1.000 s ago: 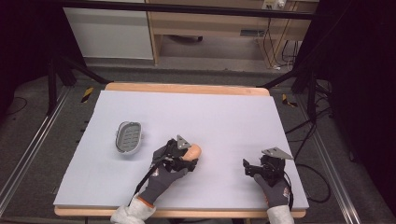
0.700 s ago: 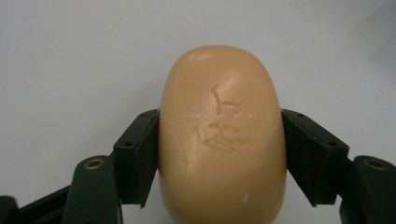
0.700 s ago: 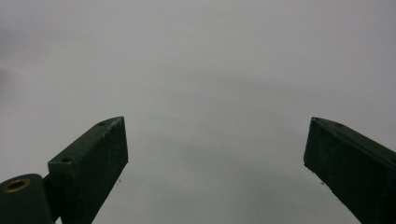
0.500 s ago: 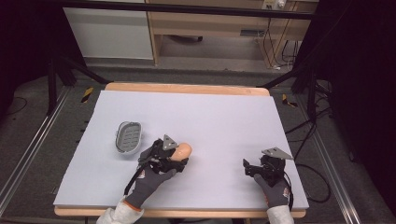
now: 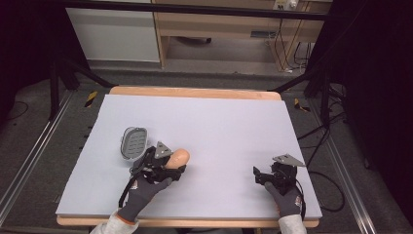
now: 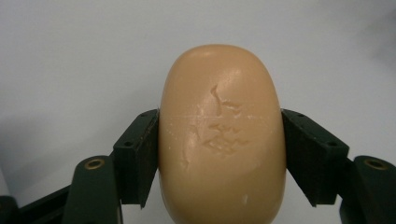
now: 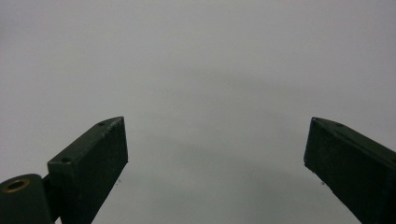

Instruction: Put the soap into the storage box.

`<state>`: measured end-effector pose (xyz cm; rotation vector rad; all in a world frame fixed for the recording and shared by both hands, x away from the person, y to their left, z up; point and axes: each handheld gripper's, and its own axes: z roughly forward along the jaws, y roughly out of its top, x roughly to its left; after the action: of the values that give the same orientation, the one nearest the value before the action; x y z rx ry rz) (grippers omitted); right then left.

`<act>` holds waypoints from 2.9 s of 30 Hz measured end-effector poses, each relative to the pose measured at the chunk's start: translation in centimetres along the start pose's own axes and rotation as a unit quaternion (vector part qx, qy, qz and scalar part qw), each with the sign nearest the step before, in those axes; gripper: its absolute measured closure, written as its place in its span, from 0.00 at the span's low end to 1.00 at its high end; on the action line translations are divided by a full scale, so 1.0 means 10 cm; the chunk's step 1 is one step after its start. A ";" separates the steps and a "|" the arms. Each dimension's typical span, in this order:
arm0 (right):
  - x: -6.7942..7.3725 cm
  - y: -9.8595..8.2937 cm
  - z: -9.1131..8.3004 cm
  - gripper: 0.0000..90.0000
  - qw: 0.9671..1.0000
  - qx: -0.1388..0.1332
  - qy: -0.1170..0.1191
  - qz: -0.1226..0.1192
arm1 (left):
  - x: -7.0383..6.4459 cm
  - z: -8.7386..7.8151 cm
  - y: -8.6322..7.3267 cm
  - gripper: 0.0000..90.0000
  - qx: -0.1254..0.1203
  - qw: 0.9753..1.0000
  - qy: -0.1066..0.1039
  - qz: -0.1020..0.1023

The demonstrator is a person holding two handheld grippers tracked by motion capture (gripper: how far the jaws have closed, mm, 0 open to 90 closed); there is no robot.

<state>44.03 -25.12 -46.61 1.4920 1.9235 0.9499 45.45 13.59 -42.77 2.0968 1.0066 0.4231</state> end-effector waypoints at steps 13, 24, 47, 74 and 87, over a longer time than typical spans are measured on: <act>0.01 -0.01 -0.01 0.07 1.000 -0.001 0.004 -0.001 | 0.18 -0.18 -0.06 0.35 -0.013 1.000 0.014 -0.023; 0.02 -0.02 -0.02 0.07 1.000 -0.001 0.007 -0.002 | 0.40 -0.36 -0.02 0.35 -0.034 0.998 0.035 -0.046; 0.05 0.01 0.01 0.07 1.000 0.000 0.008 -0.005 | 1.00 -0.41 -0.06 0.35 -0.040 0.989 0.095 -0.103; 0.07 0.01 0.02 0.07 1.000 0.002 0.007 -0.007 | 1.27 -0.26 -0.20 0.35 -0.013 0.984 0.122 -0.129; 0.08 0.01 0.03 0.07 1.000 0.004 0.008 -0.007 | 1.26 -0.21 -0.20 0.35 -0.011 0.983 0.127 -0.133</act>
<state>44.09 -24.32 -46.69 1.4783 1.9493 0.9517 51.18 25.16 -43.27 1.8850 1.4032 0.5720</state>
